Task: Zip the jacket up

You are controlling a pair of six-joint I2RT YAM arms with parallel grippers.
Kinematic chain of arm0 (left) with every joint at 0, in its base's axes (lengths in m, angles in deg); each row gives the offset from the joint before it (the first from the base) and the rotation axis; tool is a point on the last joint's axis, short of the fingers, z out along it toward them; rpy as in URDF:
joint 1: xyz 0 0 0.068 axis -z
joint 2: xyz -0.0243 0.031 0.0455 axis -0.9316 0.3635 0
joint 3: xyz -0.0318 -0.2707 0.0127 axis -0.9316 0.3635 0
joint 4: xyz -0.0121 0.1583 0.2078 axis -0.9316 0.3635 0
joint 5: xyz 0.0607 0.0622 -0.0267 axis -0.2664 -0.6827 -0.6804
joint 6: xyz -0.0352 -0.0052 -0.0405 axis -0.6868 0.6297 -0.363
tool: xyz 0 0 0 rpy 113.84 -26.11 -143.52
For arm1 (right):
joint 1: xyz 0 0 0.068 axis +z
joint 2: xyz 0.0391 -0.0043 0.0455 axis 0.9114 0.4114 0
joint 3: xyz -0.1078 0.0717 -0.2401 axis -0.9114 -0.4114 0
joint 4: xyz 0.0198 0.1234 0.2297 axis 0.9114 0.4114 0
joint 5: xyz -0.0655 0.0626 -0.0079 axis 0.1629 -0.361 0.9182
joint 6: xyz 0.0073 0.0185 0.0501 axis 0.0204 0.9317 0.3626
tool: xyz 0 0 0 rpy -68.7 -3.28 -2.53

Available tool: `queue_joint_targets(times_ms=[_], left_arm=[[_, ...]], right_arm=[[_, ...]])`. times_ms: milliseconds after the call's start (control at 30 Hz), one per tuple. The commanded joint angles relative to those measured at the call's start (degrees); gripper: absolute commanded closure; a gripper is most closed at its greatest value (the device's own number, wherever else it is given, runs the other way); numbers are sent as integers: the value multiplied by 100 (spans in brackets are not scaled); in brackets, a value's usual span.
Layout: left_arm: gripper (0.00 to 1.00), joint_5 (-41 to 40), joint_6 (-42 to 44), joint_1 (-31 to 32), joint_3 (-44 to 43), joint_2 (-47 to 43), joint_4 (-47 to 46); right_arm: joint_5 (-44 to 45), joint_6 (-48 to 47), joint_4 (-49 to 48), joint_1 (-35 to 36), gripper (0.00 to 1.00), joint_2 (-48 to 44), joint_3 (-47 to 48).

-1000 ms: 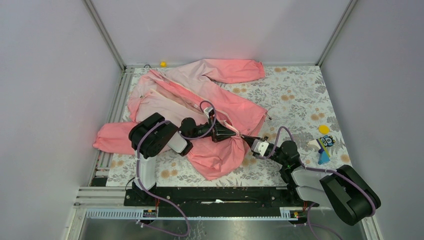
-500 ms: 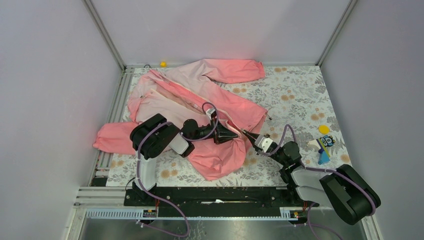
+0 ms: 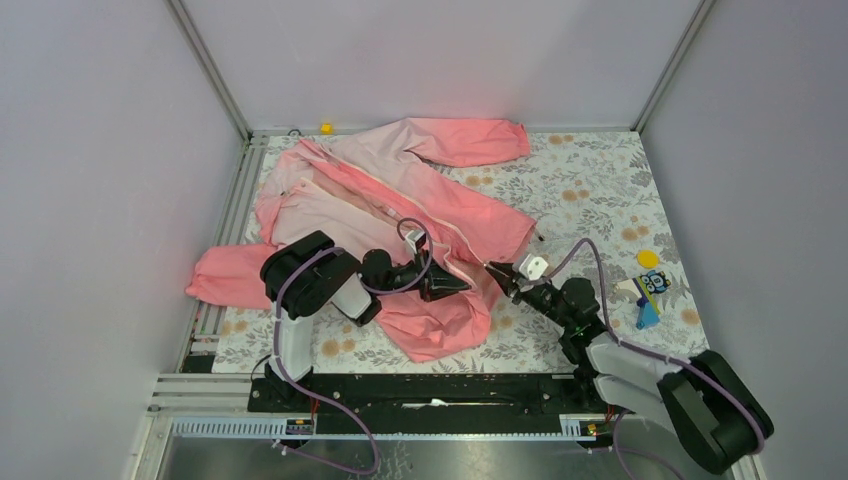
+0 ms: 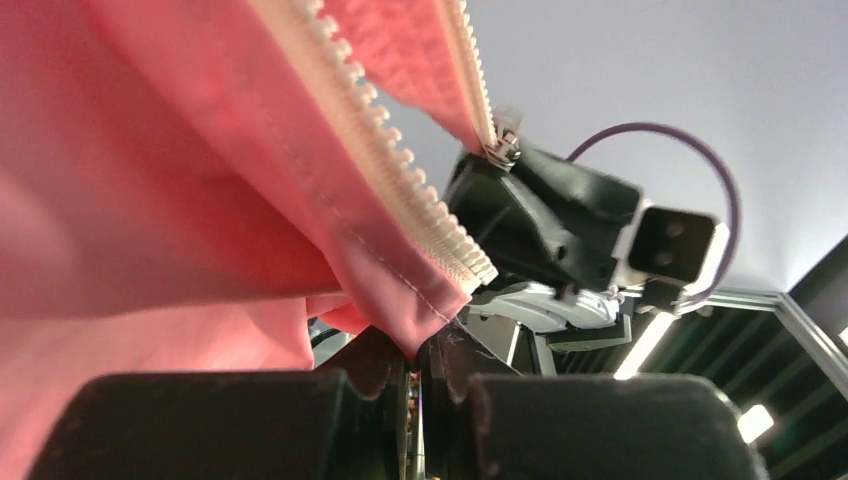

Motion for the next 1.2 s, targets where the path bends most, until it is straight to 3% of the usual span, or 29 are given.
queue_joint_targets(times_ms=[0,33,67,200,300,367,467,600,700,800,867,1000,1167], left_arm=[[100,-46,748,10,250,105,-858],[100,8,896,12,266,129,-854],[100,84,1069,16,246,146,-850],[96,319,1613,45,120,146,-839],[90,357,1962,95,83,66,-828],[88,362,2191,160,86,-24,-801],[82,230,2523,235,197,-132,-741],[80,-201,2613,264,470,-66,-653],[69,-690,2534,346,723,-221,-377],[58,-1148,2492,523,953,-544,9],[48,-1395,2342,620,1055,-716,124],[37,-1720,1779,789,1140,-773,-189],[36,-2029,1184,1070,964,-422,-609]], right_arm=[[-272,1417,2109,63,64,-919,643],[-144,1657,2719,62,15,-1259,787],[177,2143,3192,63,2,-1651,928],[1826,4261,5687,63,0,-2365,1740],[1258,5304,6751,59,0,-2466,2038],[579,6054,6825,63,1,-2363,2049],[-587,6678,6009,58,0,-1879,2018],[-286,6447,6567,-113,0,-1292,2342],[-510,6238,6549,-326,15,-1088,2268],[-1090,6068,6223,-516,45,-865,2091],[-1398,6032,5925,-535,60,-709,1969],[-1690,6167,5129,-530,71,-370,1645],[-1957,6457,4304,-520,86,-26,1434]])
